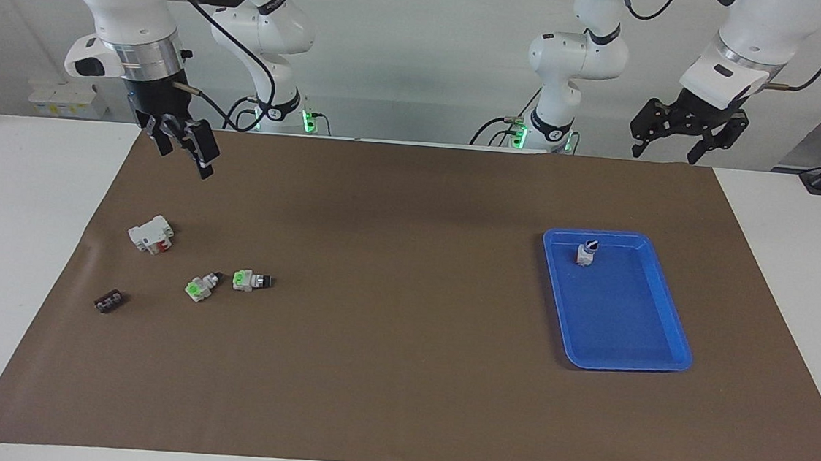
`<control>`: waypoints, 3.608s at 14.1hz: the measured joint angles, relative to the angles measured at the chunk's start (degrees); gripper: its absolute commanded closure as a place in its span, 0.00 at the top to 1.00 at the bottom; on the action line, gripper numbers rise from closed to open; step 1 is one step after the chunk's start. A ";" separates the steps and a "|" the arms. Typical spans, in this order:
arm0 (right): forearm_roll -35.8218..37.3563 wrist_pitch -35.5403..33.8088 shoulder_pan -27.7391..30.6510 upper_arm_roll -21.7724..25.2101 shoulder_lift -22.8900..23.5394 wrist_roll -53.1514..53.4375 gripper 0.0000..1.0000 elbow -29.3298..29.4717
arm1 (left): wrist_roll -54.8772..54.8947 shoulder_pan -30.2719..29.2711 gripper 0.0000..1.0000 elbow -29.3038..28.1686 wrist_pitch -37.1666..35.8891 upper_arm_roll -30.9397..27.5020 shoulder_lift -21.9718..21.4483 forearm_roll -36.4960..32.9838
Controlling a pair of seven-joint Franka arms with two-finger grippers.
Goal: Turn and place switch with both arms
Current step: 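Move the right gripper toward the green-topped switches, then lower the right gripper and grasp the nearer green-topped switch, then lift the switch with the right gripper while the left gripper approaches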
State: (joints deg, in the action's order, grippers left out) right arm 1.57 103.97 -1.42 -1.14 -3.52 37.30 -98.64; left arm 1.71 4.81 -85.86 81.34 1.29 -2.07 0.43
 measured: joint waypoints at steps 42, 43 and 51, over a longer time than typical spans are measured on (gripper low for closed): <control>-21.53 19.61 2.26 -0.75 21.71 43.30 0.00 -9.25 | 0.00 0.00 1.00 0.00 -0.01 0.00 -0.01 0.00; -23.16 17.67 2.26 -1.25 20.67 43.17 0.00 -8.05 | 0.00 0.00 1.00 0.00 -0.14 0.00 -0.01 0.00; -45.45 8.37 1.78 -5.14 14.08 40.77 0.00 -2.21 | -0.17 0.22 1.00 -6.49 3.81 4.45 -2.56 0.11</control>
State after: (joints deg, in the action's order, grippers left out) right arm -43.88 112.34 0.36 -6.28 10.55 78.07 -100.85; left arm 1.54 5.03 -92.35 85.14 5.74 -4.63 0.55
